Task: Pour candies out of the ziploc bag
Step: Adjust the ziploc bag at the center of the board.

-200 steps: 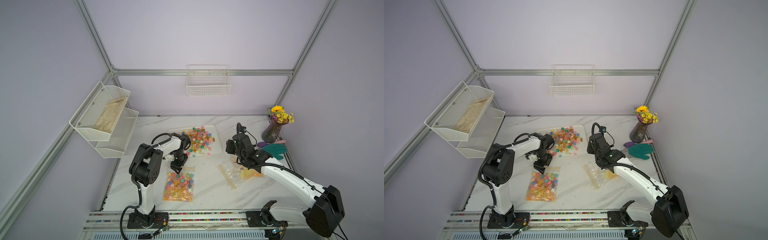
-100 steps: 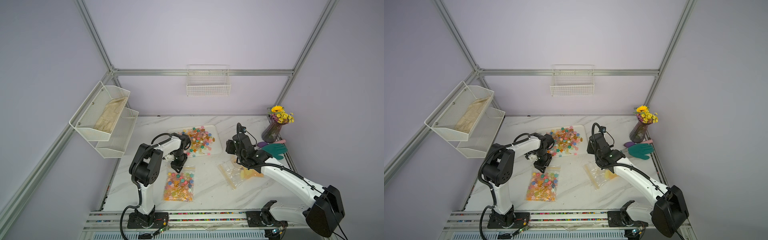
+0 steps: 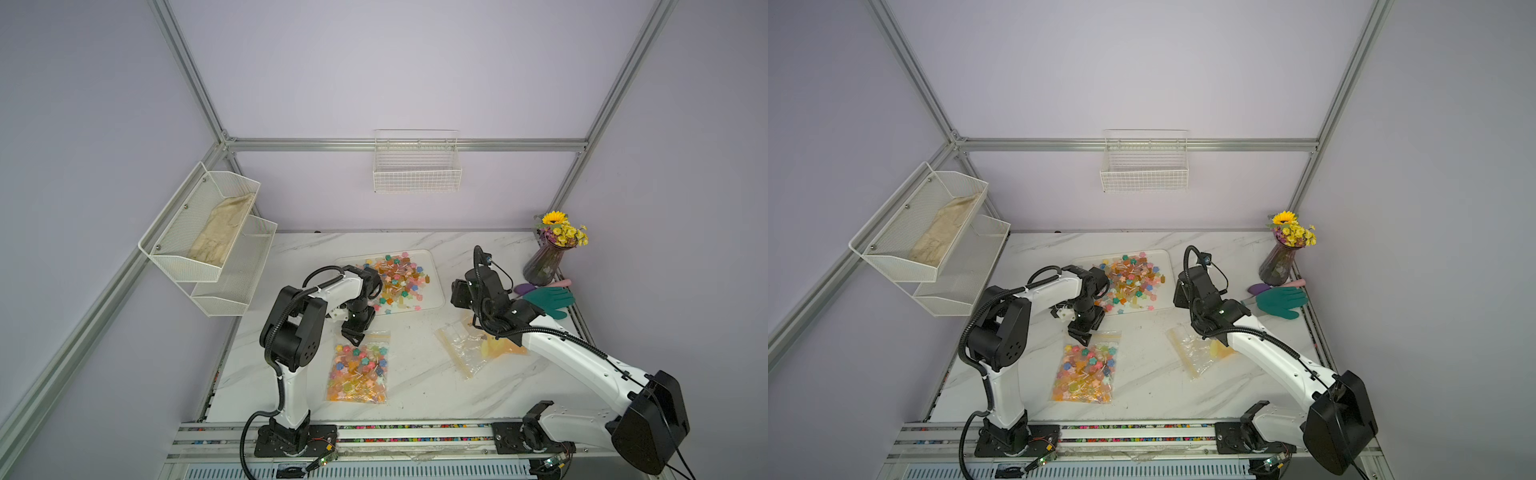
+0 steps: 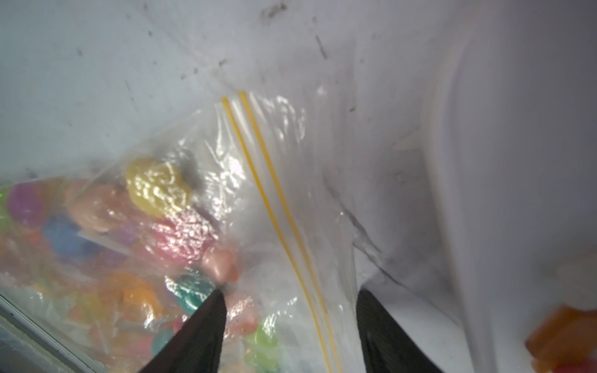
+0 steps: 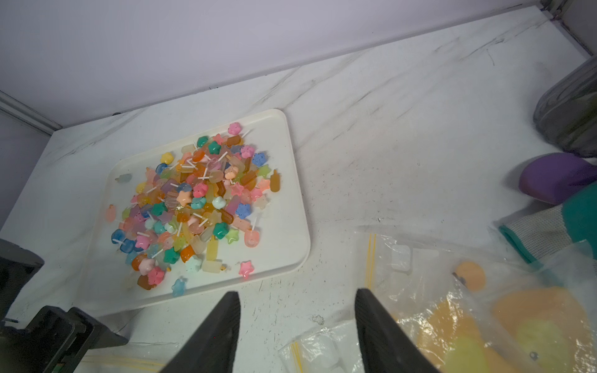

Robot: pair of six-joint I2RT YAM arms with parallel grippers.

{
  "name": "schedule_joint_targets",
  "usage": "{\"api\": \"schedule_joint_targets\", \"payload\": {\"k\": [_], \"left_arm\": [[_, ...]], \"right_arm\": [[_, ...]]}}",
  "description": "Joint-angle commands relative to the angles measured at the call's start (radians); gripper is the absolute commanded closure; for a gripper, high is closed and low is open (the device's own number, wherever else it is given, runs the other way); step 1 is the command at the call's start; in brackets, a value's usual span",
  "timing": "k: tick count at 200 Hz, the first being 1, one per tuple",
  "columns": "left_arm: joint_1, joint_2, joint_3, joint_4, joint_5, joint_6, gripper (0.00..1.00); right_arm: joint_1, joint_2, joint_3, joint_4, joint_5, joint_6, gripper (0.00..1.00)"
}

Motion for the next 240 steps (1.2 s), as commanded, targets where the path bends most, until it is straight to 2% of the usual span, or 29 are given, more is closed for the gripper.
{"api": "schedule_joint_targets", "payload": {"k": [1, 57, 102, 184, 227, 240], "left_arm": [[0.015, 0.018, 0.06, -0.013, -0.028, -0.02, 0.35], [0.029, 0.023, 0.062, -0.001, -0.032, -0.016, 0.35], [0.026, 0.02, 0.05, 0.0, -0.007, -0.011, 0.41], [0.007, -0.025, 0.028, 0.018, -0.001, -0.011, 0.69], [-0.008, -0.038, 0.011, 0.037, 0.015, 0.0, 0.95], [-0.012, -0.044, 0.011, 0.04, 0.015, 0.013, 1.0]], "right_arm": [[0.005, -0.006, -0.009, 0.02, -0.001, -0.015, 0.41], [0.005, 0.0, -0.01, 0.025, -0.007, -0.016, 0.41], [0.005, 0.002, -0.011, 0.029, -0.007, -0.017, 0.41], [0.005, 0.013, -0.008, 0.029, -0.013, -0.019, 0.41], [0.005, 0.011, -0.009, 0.026, -0.008, -0.018, 0.41], [0.005, 0.012, -0.009, 0.026, -0.006, -0.018, 0.41]]}}
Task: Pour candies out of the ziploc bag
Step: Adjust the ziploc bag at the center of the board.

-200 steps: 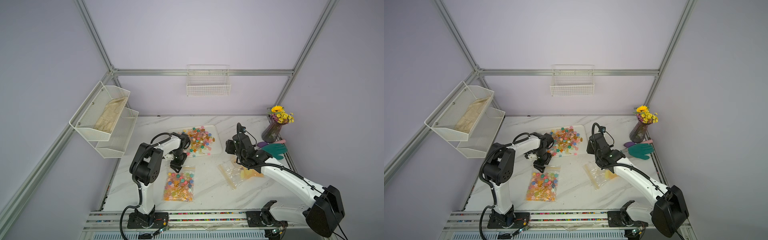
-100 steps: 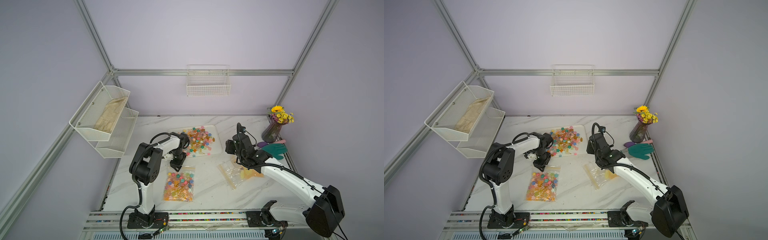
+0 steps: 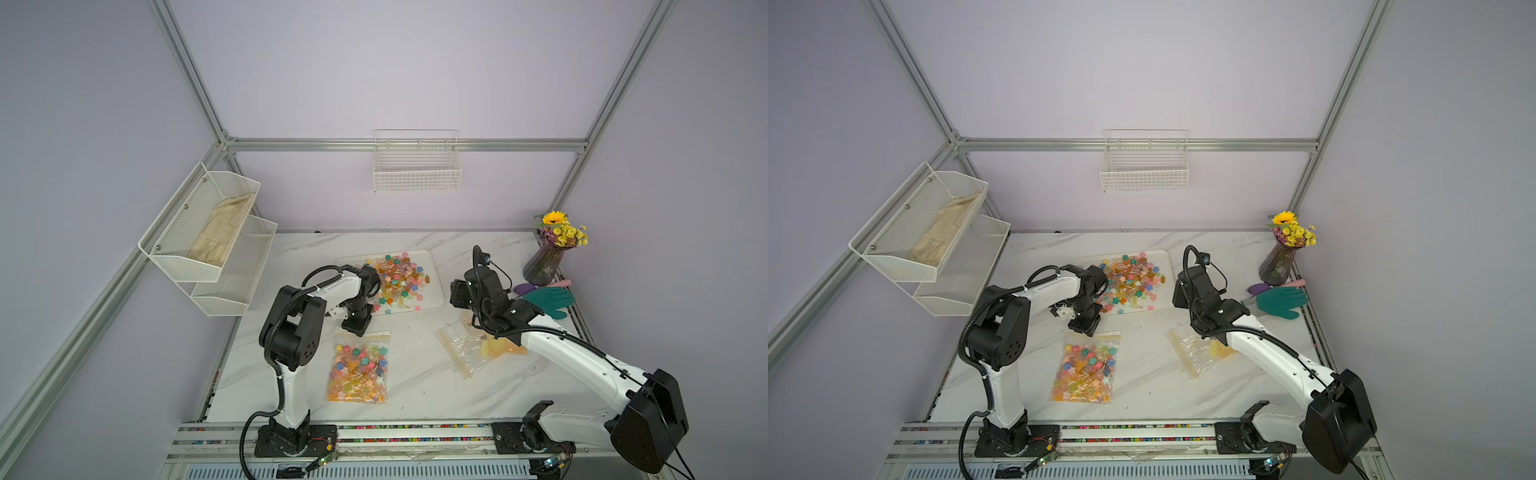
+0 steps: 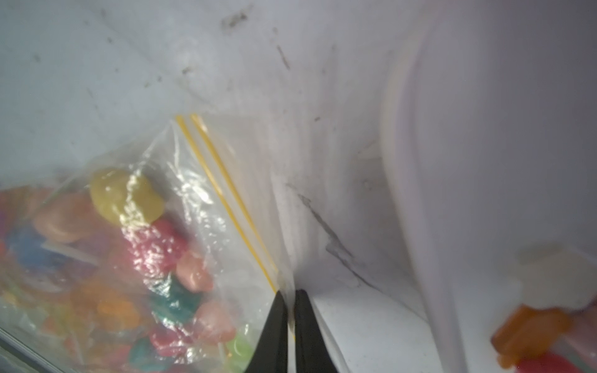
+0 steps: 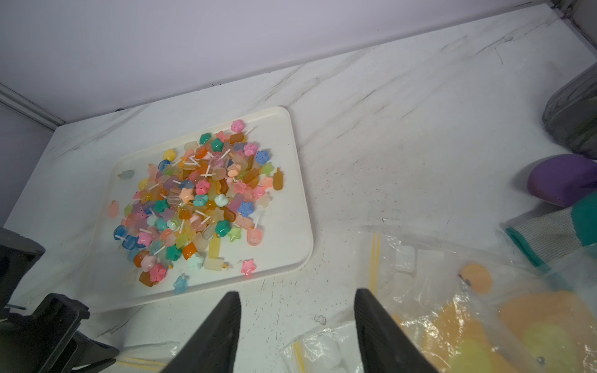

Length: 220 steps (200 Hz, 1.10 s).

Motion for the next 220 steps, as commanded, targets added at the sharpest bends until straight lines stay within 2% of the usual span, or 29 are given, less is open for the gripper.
{"api": "schedule_joint_targets", "payload": {"k": [1, 76, 118, 160, 186, 220], "left_arm": [[-0.013, -0.044, 0.012, -0.004, 0.007, 0.012, 1.0], [-0.101, -0.045, 0.075, 0.033, -0.026, 0.218, 1.0], [-0.251, 0.01, 0.177, 0.06, -0.08, 0.423, 1.0], [-0.408, 0.049, 0.27, 0.112, -0.156, 0.688, 1.0], [-0.478, 0.052, 0.256, 0.124, -0.159, 0.792, 1.0], [-0.558, 0.002, 0.16, 0.164, -0.155, 0.871, 1.0]], "right_arm": [[0.005, 0.005, -0.01, 0.018, 0.007, -0.01, 0.41], [0.005, 0.014, 0.001, -0.003, 0.018, 0.023, 0.41], [-0.014, -0.003, 0.009, -0.053, 0.073, 0.084, 0.39], [-0.124, -0.048, 0.005, -0.09, -0.036, 0.153, 0.39], [-0.156, -0.1, -0.005, -0.097, -0.052, 0.175, 0.39], [-0.174, -0.123, 0.001, -0.1, -0.076, 0.191, 0.39]]}}
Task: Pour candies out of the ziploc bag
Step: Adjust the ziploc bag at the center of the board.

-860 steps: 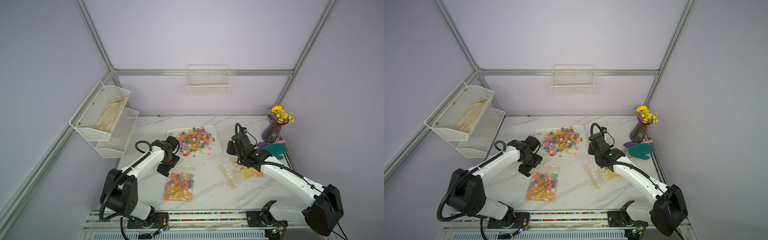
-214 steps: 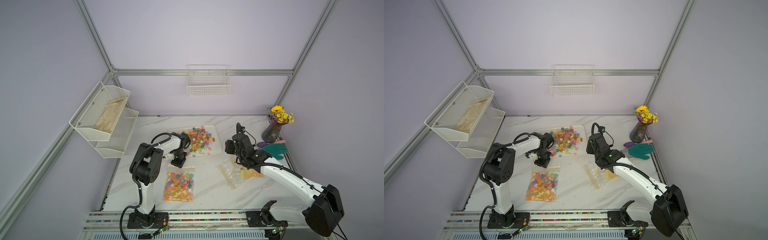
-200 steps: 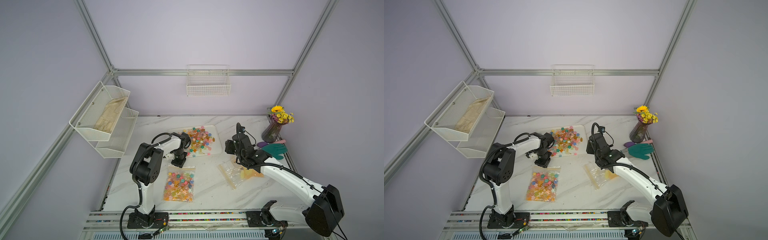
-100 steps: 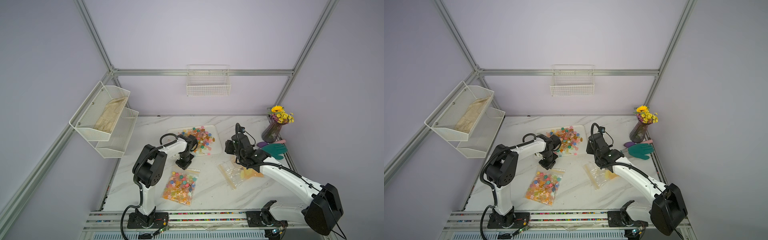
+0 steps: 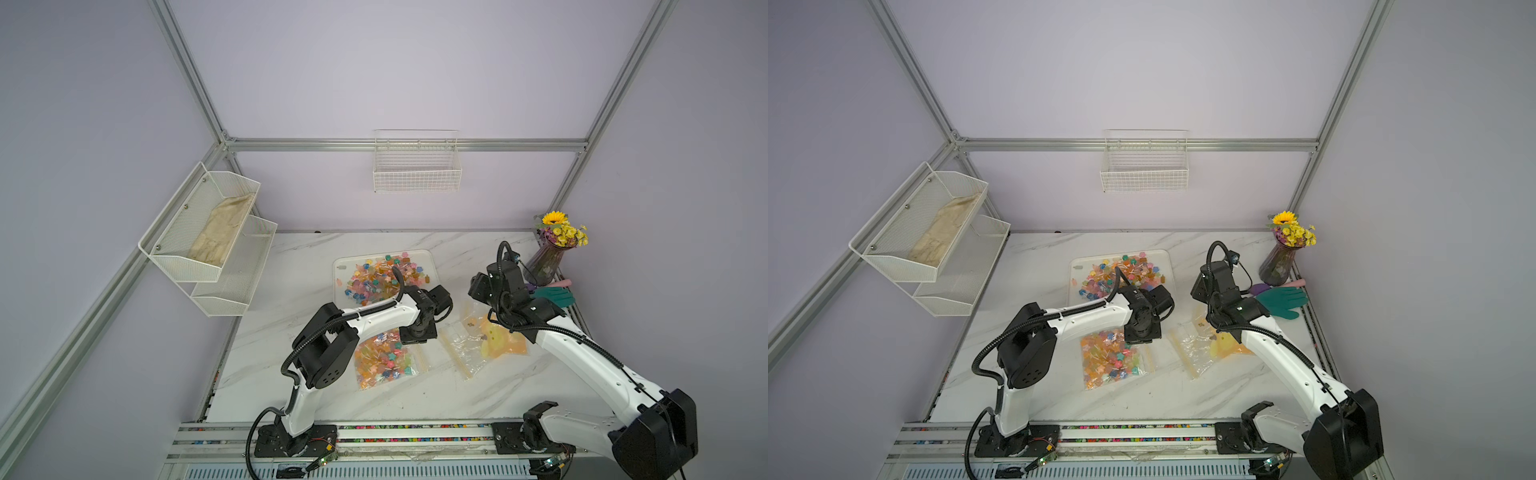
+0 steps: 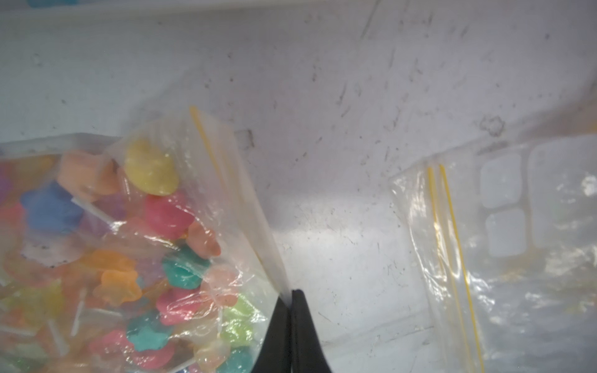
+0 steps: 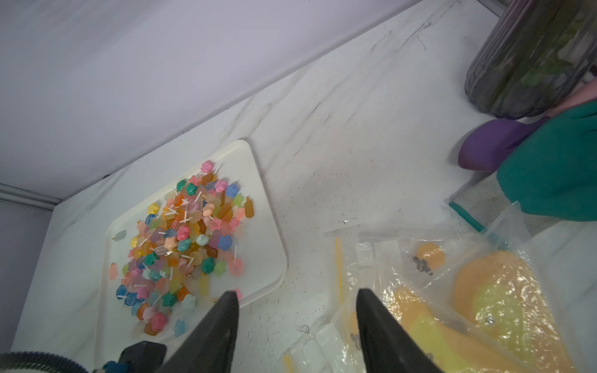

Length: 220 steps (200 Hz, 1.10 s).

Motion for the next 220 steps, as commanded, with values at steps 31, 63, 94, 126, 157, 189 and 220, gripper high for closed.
{"api": "schedule_joint_targets", "payload": {"k": [31, 63, 94, 126, 157, 189, 220], "left_arm": [[-0.071, -0.119, -0.143, 0.123, -0.006, 0.151, 1.0], [-0.071, -0.176, -0.198, 0.208, -0.012, 0.171, 0.81], [-0.068, -0.238, -0.221, 0.253, -0.067, 0.185, 0.46], [-0.063, -0.257, -0.237, 0.259, -0.067, 0.192, 0.44], [-0.065, -0.246, -0.252, 0.261, -0.046, 0.203, 0.45], [-0.07, -0.226, -0.263, 0.26, -0.028, 0.202, 0.45], [-0.071, -0.191, -0.262, 0.256, -0.029, 0.185, 0.43]], "right_arm": [[-0.01, -0.006, -0.002, -0.048, -0.038, 0.046, 0.39], [-0.011, -0.008, -0.005, -0.053, -0.034, 0.051, 0.39], [-0.013, -0.012, -0.016, -0.06, -0.052, 0.05, 0.37], [-0.014, -0.003, -0.043, -0.079, -0.128, 0.055, 0.36], [-0.018, -0.012, -0.086, -0.092, -0.216, 0.069, 0.36], [-0.021, -0.018, -0.119, -0.093, -0.309, 0.086, 0.35], [-0.025, -0.015, -0.133, -0.087, -0.346, 0.099, 0.33]]}}
